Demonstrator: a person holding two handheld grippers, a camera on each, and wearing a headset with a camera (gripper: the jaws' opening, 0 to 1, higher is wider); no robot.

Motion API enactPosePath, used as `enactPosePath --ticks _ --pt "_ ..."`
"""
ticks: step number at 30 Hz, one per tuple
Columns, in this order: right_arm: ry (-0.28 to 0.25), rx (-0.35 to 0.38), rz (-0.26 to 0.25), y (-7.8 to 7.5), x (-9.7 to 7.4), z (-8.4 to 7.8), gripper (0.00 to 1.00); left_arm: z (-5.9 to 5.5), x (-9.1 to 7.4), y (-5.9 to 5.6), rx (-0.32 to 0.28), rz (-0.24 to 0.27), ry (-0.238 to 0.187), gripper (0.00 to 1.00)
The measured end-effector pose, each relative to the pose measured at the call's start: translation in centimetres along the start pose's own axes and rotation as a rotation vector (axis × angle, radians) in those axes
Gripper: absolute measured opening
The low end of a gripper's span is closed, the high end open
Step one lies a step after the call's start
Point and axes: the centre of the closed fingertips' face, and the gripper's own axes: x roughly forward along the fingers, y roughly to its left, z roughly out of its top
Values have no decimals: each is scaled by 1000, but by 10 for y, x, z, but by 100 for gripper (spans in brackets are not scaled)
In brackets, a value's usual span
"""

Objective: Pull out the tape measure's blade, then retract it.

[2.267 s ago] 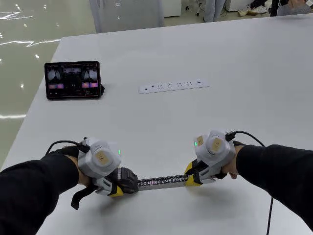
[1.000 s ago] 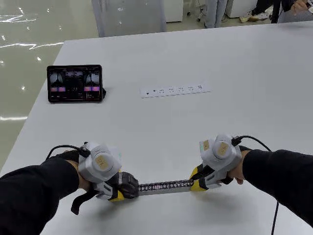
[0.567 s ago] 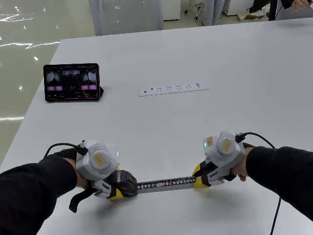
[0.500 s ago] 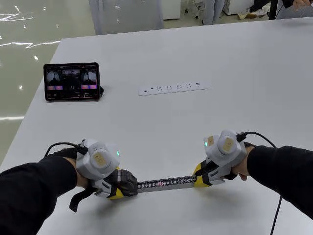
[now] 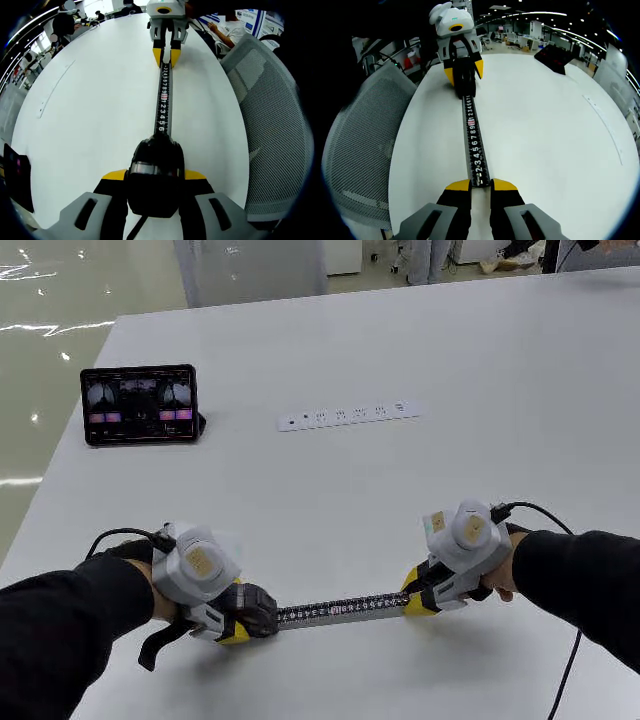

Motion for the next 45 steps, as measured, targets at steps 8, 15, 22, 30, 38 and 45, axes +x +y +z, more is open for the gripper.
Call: enactPosePath --ticks 8,15,22,30,38,45 --pt "6 5 -1 0 -3 -5 10 0 0 0 3 11 -1 34" --pt "10 6 -4 0 -5 -8 10 0 0 0 3 5 1 34" --pt "25 2 -8 -1 -8 -13 10 -1 -1 1 3 13 -1 34" --pt "32 5 -19 -1 -13 -19 10 0 -1 0 6 15 -3 34" --pt "37 12 -24 -2 -17 -24 10 0 -1 0 8 12 -1 34" --pt "50 13 -23 -3 -20 -28 9 0 -1 0 7 13 -1 34"
